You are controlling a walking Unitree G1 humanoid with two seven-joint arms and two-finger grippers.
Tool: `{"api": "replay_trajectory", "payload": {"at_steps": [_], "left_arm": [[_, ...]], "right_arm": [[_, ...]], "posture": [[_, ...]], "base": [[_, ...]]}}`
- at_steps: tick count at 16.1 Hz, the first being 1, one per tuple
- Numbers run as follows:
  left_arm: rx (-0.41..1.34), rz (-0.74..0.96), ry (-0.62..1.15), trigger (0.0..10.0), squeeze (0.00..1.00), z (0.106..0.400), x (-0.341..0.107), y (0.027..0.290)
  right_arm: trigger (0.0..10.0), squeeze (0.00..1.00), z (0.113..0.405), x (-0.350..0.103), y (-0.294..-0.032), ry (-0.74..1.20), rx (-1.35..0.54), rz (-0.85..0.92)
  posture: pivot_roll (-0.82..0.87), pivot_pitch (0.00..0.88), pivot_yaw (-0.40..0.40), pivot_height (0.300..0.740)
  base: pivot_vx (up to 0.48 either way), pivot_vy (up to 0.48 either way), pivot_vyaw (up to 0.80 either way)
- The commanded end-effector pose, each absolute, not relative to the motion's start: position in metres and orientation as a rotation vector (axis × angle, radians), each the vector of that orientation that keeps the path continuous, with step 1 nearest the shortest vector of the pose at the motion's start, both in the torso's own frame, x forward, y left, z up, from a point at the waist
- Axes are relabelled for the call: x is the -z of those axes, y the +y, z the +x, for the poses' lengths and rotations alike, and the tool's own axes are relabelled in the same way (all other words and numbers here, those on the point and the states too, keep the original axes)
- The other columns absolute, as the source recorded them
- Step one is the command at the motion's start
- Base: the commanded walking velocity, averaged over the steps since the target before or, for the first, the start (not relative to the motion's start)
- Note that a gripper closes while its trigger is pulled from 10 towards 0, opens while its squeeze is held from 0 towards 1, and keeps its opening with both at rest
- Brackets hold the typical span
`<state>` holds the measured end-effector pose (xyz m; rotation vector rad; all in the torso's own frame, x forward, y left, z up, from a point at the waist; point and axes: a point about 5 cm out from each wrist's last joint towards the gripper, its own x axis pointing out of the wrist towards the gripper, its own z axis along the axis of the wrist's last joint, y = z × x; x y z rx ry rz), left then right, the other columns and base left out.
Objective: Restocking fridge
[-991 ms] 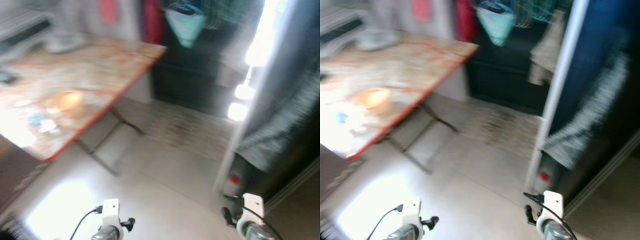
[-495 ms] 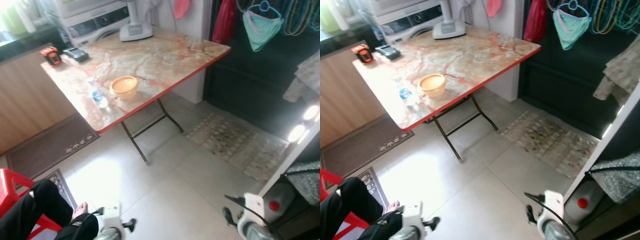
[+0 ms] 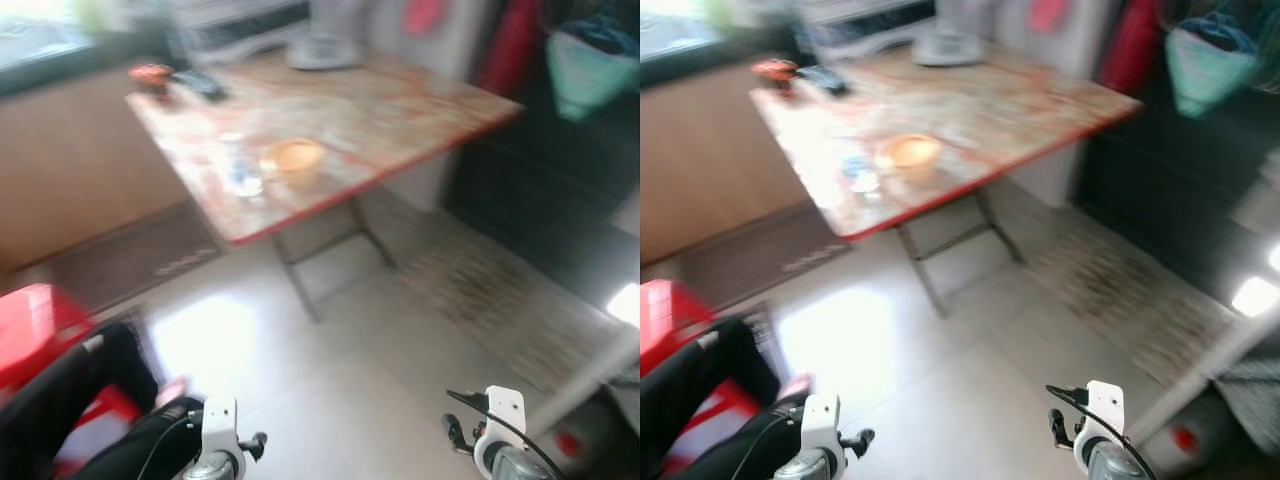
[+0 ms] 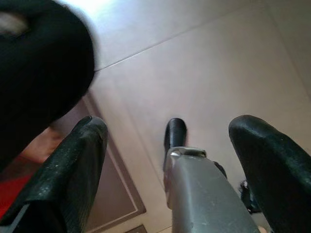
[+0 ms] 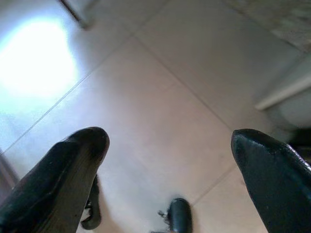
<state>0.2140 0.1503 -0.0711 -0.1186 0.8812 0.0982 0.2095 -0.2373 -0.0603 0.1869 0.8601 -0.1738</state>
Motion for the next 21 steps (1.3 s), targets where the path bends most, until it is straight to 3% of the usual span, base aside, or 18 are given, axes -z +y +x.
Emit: {"api": "replay_trajectory", "payload": {"at_steps": [1, 17, 21], "left_arm": [[-0.1, -0.112, 0.91, 10.0, 0.0, 0.2076, 0.0751, 0.1494], [-0.076, -0.095, 0.939, 10.0, 0.0, 0.2078, 0.0755, 0.1493], [-0.077, -0.094, 0.935, 10.0, 0.0, 0.2081, 0.0753, 0.149]], "right_arm": [[10.0, 0.0, 0.2037, 0.0636, -0.238, 0.879, 0.188, 0.204], [10.0, 0.0, 0.2054, 0.0626, -0.2377, 0.873, 0.181, 0.199], [10.0, 0.0, 0.2068, 0.0614, -0.2383, 0.864, 0.161, 0.172]], "posture": [[0.02, 0.021, 0.08, 0.74], [0.02, 0.041, 0.084, 0.74], [0.02, 0.042, 0.082, 0.74]], "base": [[0.0, 0.0, 0.0], [0.225, 0.0, 0.0], [0.262, 0.0, 0.71]]}}
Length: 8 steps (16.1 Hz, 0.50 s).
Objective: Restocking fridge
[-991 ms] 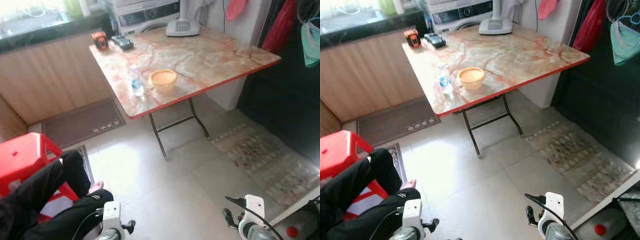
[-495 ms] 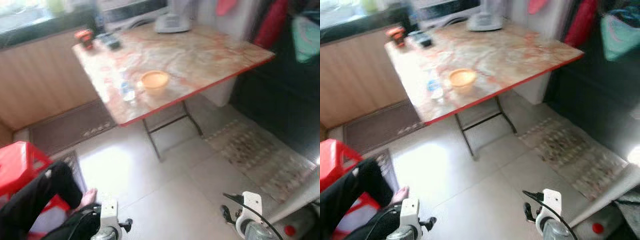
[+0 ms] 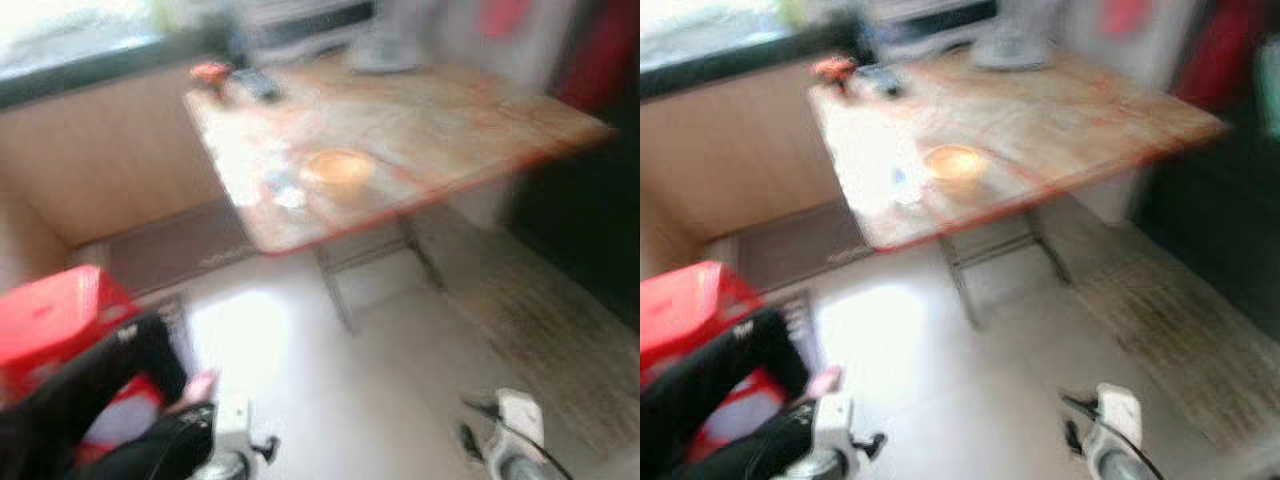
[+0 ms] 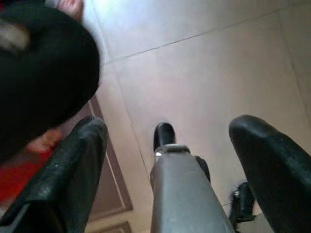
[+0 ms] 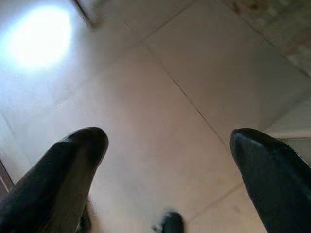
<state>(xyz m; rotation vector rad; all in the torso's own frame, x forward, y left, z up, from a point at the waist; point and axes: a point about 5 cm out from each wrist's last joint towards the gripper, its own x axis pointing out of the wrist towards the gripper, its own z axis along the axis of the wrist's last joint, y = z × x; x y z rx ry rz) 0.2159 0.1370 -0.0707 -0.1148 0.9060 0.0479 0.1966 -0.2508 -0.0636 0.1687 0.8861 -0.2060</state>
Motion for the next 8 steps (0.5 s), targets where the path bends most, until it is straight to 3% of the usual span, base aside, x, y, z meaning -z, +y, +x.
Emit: {"api": "replay_trajectory", "payload": {"at_steps": [1, 4, 8], "left_arm": [[-0.079, -0.094, 0.936, 10.0, 0.0, 0.208, 0.0753, 0.1491], [-0.074, -0.083, 0.939, 10.0, 0.0, 0.2084, 0.0751, 0.1503], [-0.07, -0.071, 0.935, 10.0, 0.0, 0.2095, 0.0744, 0.1527]], "right_arm": [[10.0, 0.0, 0.2062, 0.0619, -0.2384, 0.877, 0.156, 0.159], [10.0, 0.0, 0.2115, 0.0585, -0.2373, 0.907, -0.011, -0.052], [10.0, 0.0, 0.2132, 0.0578, -0.2352, 0.871, 0.022, -0.006]], "posture": [[0.02, 0.043, 0.081, 0.74], [0.01, 0.053, 0.088, 0.74], [0.0, 0.052, 0.096, 0.74]], "base": [[0.262, 0.0, 0.0], [0.264, 0.0, 0.0], [0.262, 0.0, 0.0]]}}
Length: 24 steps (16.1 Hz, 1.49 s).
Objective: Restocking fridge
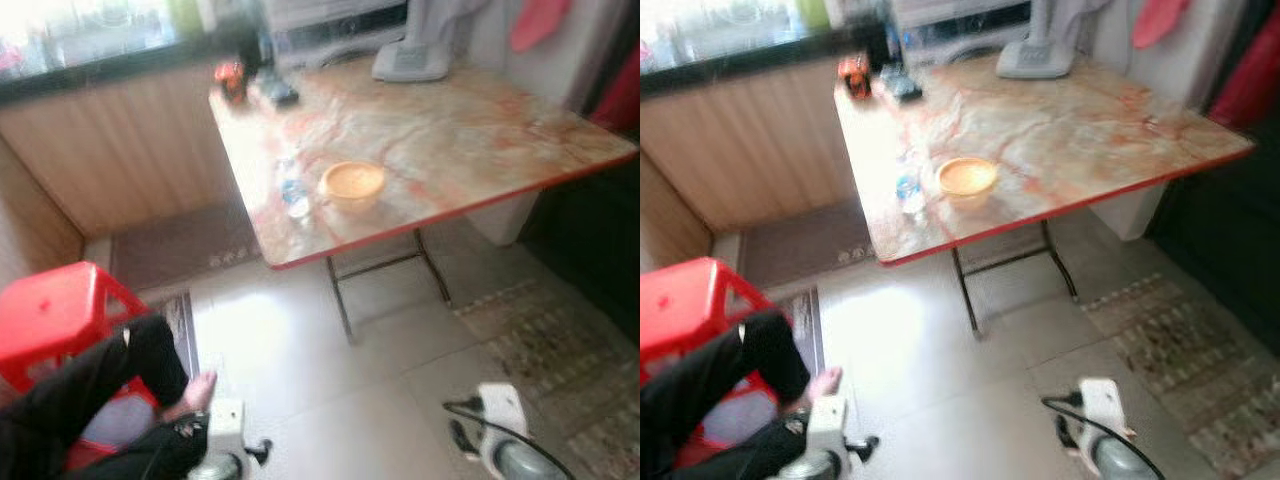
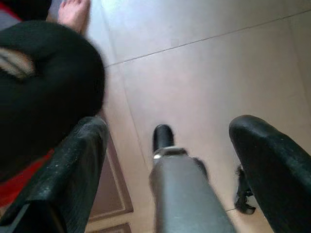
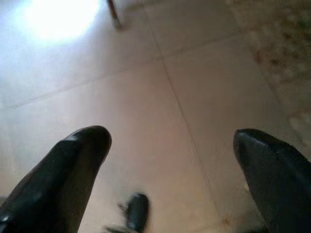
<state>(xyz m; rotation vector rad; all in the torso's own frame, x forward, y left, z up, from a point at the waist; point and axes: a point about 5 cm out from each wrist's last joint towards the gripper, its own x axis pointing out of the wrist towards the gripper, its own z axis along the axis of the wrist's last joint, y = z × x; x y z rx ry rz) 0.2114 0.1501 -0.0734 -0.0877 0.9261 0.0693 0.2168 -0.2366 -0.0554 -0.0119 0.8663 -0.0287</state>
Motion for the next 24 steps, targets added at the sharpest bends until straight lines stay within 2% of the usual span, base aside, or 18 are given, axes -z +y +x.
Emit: {"api": "replay_trajectory", "payload": {"at_steps": [1, 2, 7, 8, 10, 11, 12, 14, 17, 19, 21, 22, 23, 24], "left_arm": [[-0.07, -0.069, 0.933, 10.0, 0.0, 0.21, 0.074, 0.154], [-0.064, -0.061, 0.934, 10.0, 0.0, 0.21, 0.074, 0.155], [-0.051, -0.043, 0.934, 10.0, 0.0, 0.21, 0.074, 0.156], [-0.054, -0.04, 0.933, 10.0, 0.0, 0.21, 0.074, 0.157], [-0.056, -0.038, 0.932, 10.0, 0.0, 0.21, 0.074, 0.157], [-0.058, -0.037, 0.928, 10.0, 0.0, 0.21, 0.074, 0.157], [-0.089, -0.038, 0.9, 10.0, 0.0, 0.21, 0.073, 0.158], [-0.13, -0.025, 0.851, 10.0, 0.0, 0.211, 0.071, 0.16], [-0.294, -0.062, 0.672, 10.0, 0.0, 0.214, 0.062, 0.164], [-0.413, -0.044, 0.594, 10.0, 0.0, 0.213, 0.057, 0.169], [-0.446, 0.027, 0.521, 10.0, 0.0, 0.214, 0.052, 0.172], [-0.453, 0.26, 0.307, 10.0, 0.0, 0.239, 0.021, 0.205], [-0.508, 0.081, 0.268, 10.0, 0.0, 0.271, -0.009, 0.248], [-0.496, 0.4, -0.063, 10.0, 0.0, 0.289, -0.055, 0.251]], "right_arm": [[10.0, 0.0, 0.214, 0.058, -0.234, 0.861, 0.028, 0.009], [10.0, 0.0, 0.215, 0.057, -0.235, 0.873, -0.002, -0.079], [10.0, 0.0, 0.214, 0.057, -0.238, 0.869, 0.069, -0.114], [10.0, 0.0, 0.214, 0.057, -0.236, 0.863, 0.053, -0.088], [10.0, 0.0, 0.219, 0.054, -0.233, 0.84, -0.053, -0.209], [10.0, 0.0, 0.218, 0.055, -0.233, 0.852, -0.055, -0.194], [10.0, 0.0, 0.213, 0.058, -0.235, 0.868, 0.048, -0.098], [10.0, 0.0, 0.209, 0.061, -0.238, 0.876, 0.134, -0.022], [10.0, 0.0, 0.205, 0.063, -0.238, 0.887, 0.149, 0.012], [10.0, 0.0, 0.205, 0.063, -0.238, 0.895, 0.118, -0.018], [10.0, 0.0, 0.205, 0.063, -0.238, 0.892, 0.117, -0.011], [10.0, 0.0, 0.205, 0.063, -0.238, 0.891, 0.113, -0.011], [10.0, 0.0, 0.205, 0.063, -0.238, 0.891, 0.11, -0.016], [10.0, 0.0, 0.205, 0.063, -0.238, 0.889, 0.113, -0.011]], "posture": [[-0.01, 0.055, 0.103, 0.74], [-0.01, 0.057, 0.109, 0.74], [0.01, 0.054, 0.117, 0.74], [0.01, 0.051, 0.118, 0.74], [0.02, 0.043, 0.116, 0.74], [0.02, 0.034, 0.114, 0.74], [0.03, 0.026, 0.113, 0.74], [0.04, 0.01, 0.112, 0.74], [0.05, 0.0, 0.102, 0.74], [0.05, 0.0, 0.101, 0.74], [0.05, 0.0, 0.095, 0.74], [0.05, 0.0, 0.092, 0.74], [0.05, 0.0, 0.092, 0.74], [0.05, 0.0, 0.091, 0.74]], "base": [[0.262, 0.0, 0.0], [0.259, 0.0, 0.0], [0.263, 0.0, 0.0], [0.262, 0.0, 0.0], [0.262, 0.0, 0.0], [0.259, 0.0, 0.0], [0.0, 0.0, 0.0], [0.0, 0.0, 0.0], [0.0, 0.0, 0.0], [0.0, 0.0, 0.0], [0.0, 0.0, 0.0], [0.0, 0.0, 0.0], [0.0, 0.0, 0.0], [0.0, 0.0, 0.0]]}}
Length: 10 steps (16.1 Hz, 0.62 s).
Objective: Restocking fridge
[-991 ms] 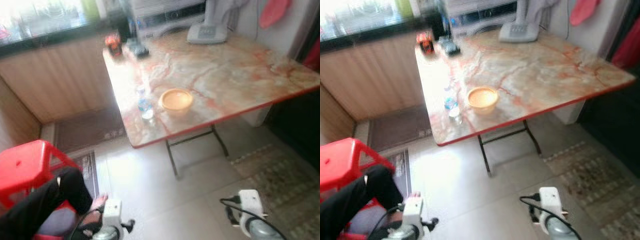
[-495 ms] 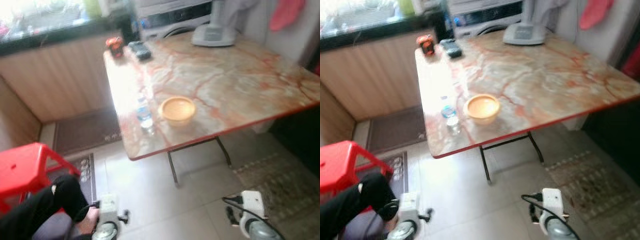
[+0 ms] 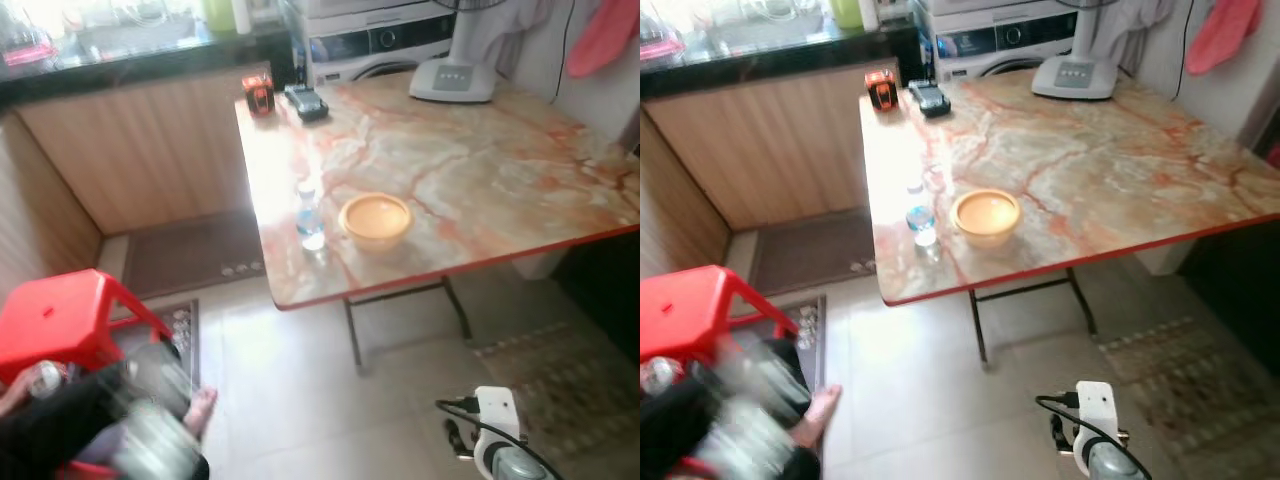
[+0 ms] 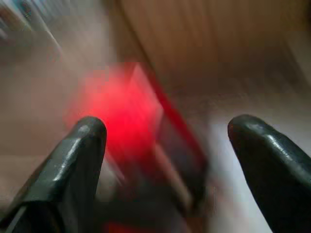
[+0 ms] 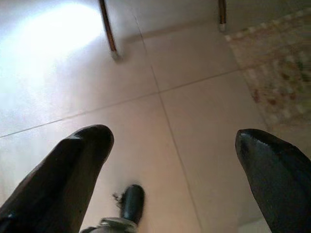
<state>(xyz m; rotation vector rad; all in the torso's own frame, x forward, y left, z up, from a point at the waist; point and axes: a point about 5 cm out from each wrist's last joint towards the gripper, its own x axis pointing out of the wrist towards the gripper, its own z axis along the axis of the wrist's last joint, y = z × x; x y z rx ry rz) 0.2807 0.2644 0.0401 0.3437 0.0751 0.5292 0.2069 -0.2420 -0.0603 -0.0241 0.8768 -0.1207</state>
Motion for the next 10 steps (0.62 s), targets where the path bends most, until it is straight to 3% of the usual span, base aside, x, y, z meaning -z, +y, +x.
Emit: {"api": "replay_trajectory", "payload": {"at_steps": [1, 2, 3, 4, 5, 8, 10], "left_arm": [[-0.502, 0.188, 0.031, 10.0, 0.0, 0.292, -0.047, 0.252], [-0.497, 0.144, 0.03, 10.0, 0.0, 0.293, -0.047, 0.251], [-0.417, 0.273, -0.176, 10.0, 0.0, 0.333, -0.105, 0.238], [-0.366, 0.302, -0.273, 10.0, 0.0, 0.346, -0.13, 0.23], [-0.328, 0.262, -0.302, 10.0, 0.0, 0.352, -0.139, 0.223], [-0.005, 0.107, -0.445, 10.0, 0.0, 0.378, -0.19, 0.167], [0.106, -0.072, -0.386, 10.0, 0.0, 0.385, -0.193, 0.147]], "right_arm": [[10.0, 0.0, 0.206, 0.062, -0.238, 0.888, 0.115, -0.013], [10.0, 0.0, 0.206, 0.062, -0.238, 0.887, 0.115, -0.013], [10.0, 0.0, 0.206, 0.062, -0.238, 0.88, 0.12, -0.001], [10.0, 0.0, 0.207, 0.062, -0.238, 0.88, 0.117, -0.001], [10.0, 0.0, 0.207, 0.062, -0.238, 0.88, 0.117, 0.0], [10.0, 0.0, 0.207, 0.062, -0.237, 0.877, 0.145, 0.024], [10.0, 0.0, 0.207, 0.062, -0.237, 0.868, 0.169, 0.045]], "posture": [[0.05, 0.0, 0.095, 0.74], [0.04, 0.0, 0.097, 0.74], [0.04, 0.0, 0.099, 0.74], [0.04, 0.0, 0.1, 0.74], [0.05, 0.003, 0.1, 0.74], [0.04, 0.019, 0.114, 0.74], [0.03, 0.022, 0.117, 0.74]], "base": [[0.0, 0.0, 0.0], [0.0, 0.0, 0.0], [0.0, 0.0, 0.0], [0.0, 0.0, 0.0], [0.0, 0.0, 0.0], [0.0, 0.0, 0.0], [0.0, 0.0, 0.0]]}}
